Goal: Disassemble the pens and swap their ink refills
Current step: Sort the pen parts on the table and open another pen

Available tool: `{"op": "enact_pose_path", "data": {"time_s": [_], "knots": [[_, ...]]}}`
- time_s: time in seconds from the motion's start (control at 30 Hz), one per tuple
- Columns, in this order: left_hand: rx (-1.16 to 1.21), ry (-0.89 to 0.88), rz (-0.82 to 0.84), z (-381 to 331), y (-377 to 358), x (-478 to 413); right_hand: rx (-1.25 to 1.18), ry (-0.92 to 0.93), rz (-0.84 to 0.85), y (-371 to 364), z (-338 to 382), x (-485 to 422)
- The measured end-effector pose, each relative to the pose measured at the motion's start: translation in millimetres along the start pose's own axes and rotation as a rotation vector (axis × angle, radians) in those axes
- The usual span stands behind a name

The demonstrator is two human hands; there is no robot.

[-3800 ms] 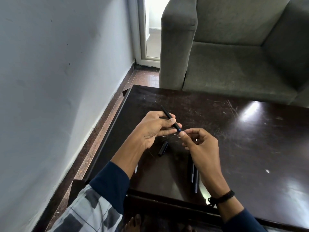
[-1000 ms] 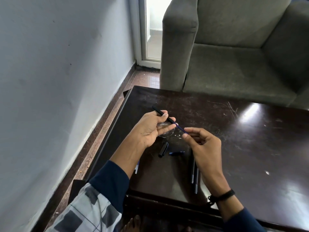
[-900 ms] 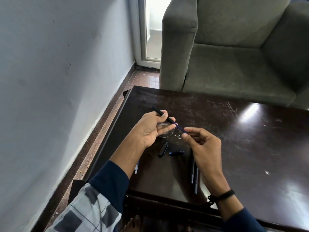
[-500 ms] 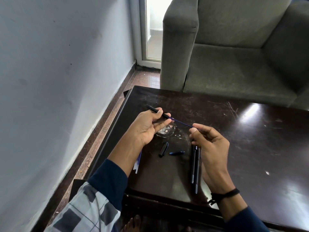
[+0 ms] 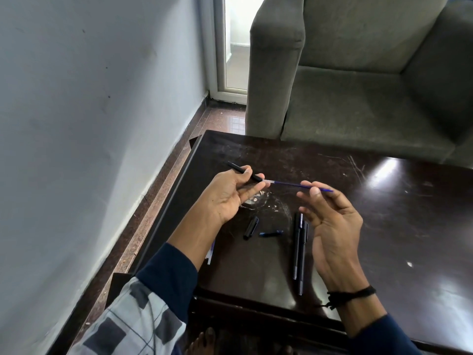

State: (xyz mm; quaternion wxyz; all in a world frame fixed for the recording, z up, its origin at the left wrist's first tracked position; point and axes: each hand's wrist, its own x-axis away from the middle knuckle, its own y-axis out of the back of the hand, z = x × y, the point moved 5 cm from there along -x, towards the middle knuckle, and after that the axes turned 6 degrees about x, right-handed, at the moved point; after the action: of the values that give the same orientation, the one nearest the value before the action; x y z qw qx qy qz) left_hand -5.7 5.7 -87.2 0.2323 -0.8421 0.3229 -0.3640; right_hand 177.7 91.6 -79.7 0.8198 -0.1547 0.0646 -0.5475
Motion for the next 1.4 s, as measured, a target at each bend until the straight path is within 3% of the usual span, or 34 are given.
{"op": "enact_pose_path", "data": {"time_s": [0.13,0.23,0.53,0.63,0.93,1.13,1.4], "knots": [[-0.027,-0.030,-0.009,-3.6,0.9,0.5,-0.015,-0.006,-0.079,12.3,7.9,-7.2],[-0.069,-0.049,-0.010,-5.6,1.3,0.4,0.111,0.019,-0.117,24.1,14.3,-16.1],[-0.213,-0.143,-0.031,-12.6,5.0,-2.2,1.203,-0.124,-0.005,56.0,6.0,-35.0],[-0.243,-0.162,-0.040,-15.4,7.3,-3.5,1.376,-0.162,0.057,49.2,-1.2,-29.5],[-0.229,-0.192,-0.053,-23.2,15.8,-3.1,1.492,-0.151,0.070,36.9,-3.3,-20.8],[-0.253,-0.235,-0.073,-33.2,22.8,-0.3,1.480,0.013,0.047,20.1,7.2,-11.1],[-0.333,-0.291,-0.140,-41.9,46.5,13.9,1.376,0.414,0.374,-33.4,-17.1,20.2]]}}
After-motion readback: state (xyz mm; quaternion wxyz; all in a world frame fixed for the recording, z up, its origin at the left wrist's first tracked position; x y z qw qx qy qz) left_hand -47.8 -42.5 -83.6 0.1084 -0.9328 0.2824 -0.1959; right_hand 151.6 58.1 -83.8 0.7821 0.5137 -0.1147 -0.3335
